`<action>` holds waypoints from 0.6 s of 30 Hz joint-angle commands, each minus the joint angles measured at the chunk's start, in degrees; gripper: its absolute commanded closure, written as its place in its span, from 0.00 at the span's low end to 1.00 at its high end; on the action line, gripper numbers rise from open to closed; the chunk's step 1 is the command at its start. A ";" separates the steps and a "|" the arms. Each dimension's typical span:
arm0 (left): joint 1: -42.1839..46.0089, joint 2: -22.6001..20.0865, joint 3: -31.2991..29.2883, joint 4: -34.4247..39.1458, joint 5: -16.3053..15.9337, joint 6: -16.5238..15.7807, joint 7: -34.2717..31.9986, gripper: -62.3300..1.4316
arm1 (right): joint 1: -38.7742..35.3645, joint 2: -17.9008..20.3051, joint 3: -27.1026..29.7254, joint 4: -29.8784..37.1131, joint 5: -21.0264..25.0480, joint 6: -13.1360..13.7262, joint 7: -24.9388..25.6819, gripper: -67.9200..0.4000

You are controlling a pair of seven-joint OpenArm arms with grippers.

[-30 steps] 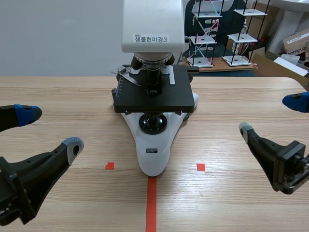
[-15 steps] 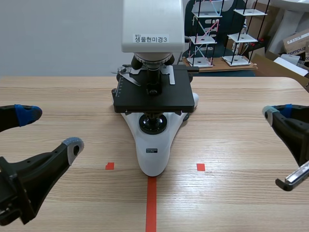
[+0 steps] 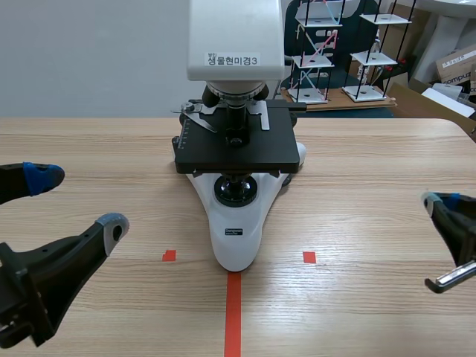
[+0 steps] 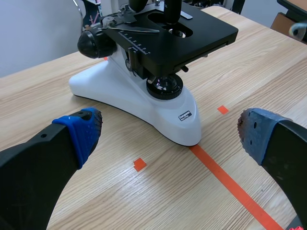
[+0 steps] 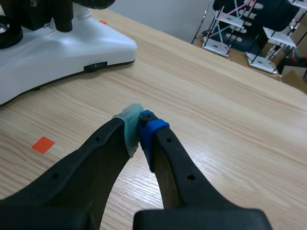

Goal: Point at the stage knob

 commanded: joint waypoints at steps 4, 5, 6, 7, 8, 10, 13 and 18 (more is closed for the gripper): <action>-0.15 0.28 -0.17 0.61 -0.35 -0.04 -0.98 0.04 | 7.67 0.28 -4.00 -5.40 -1.60 0.15 5.44 0.99; -0.15 0.28 -0.17 0.61 -0.35 -0.04 -0.98 0.04 | 9.27 0.28 -5.07 -6.84 -1.92 0.15 6.38 0.99; -0.15 0.28 -0.17 0.61 -0.35 -0.04 -0.98 0.04 | 10.80 0.28 -6.08 -8.11 -2.19 0.15 7.06 0.99; -0.15 0.28 -0.17 0.61 -0.35 -0.04 -0.98 0.04 | 12.39 0.28 -7.21 -9.35 -2.51 0.15 7.69 0.99; -0.15 0.28 -0.17 0.61 -0.35 -0.04 -0.98 0.04 | 13.92 0.28 -8.39 -10.43 -2.56 0.15 8.11 0.99; -0.15 0.28 -0.17 0.61 -0.35 -0.04 -0.98 0.04 | 16.81 0.28 -10.56 -12.39 -2.56 0.13 8.33 0.99; -0.15 0.26 -0.17 0.61 -0.35 -0.04 -0.98 0.04 | 20.61 0.28 -13.62 -14.86 -2.56 0.11 8.63 0.99; -0.15 0.26 -0.17 0.61 -0.37 -0.04 -0.98 0.04 | 25.77 0.26 -18.01 -19.08 -2.56 0.09 11.47 0.99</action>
